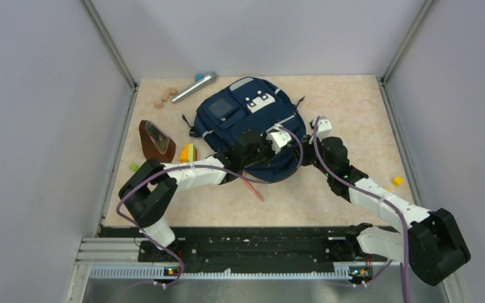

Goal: Pack the student bag
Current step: Zip the student bag at the center of the board.

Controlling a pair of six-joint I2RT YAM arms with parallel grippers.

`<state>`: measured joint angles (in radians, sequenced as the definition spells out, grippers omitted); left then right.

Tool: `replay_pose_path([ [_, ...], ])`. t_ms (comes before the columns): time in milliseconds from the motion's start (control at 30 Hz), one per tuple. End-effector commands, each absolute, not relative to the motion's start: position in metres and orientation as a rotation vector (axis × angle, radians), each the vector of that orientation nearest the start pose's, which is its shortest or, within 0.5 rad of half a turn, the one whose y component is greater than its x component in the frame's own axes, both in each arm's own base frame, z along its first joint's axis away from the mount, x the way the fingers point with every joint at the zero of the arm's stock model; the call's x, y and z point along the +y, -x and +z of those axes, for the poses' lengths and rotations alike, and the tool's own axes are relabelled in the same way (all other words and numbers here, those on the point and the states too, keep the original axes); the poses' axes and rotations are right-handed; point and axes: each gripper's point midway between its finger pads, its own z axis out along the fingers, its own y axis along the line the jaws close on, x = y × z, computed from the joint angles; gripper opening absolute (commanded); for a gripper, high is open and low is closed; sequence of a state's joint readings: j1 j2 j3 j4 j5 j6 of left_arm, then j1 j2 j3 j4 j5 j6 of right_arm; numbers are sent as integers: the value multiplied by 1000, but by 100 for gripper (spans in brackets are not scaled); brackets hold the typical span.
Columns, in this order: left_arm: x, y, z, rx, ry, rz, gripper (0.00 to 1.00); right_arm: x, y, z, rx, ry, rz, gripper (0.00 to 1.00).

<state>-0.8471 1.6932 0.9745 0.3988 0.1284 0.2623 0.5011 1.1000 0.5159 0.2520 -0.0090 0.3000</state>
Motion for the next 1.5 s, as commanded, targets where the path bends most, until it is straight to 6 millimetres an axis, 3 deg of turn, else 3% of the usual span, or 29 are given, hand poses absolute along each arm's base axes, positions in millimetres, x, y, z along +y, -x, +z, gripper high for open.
replay_pose_path([
  [0,-366,-332,206,1510,-961,-458,0,162,-332,185,1866,88,418,0],
  [667,-284,-336,257,1601,-722,-242,0,130,-353,197,1911,-23,442,0],
  [1133,-228,-333,266,1652,-601,-172,0,139,-374,184,1990,7,534,0],
  [1467,-211,-333,276,1648,-540,-239,0,151,-401,168,2002,14,567,0],
])
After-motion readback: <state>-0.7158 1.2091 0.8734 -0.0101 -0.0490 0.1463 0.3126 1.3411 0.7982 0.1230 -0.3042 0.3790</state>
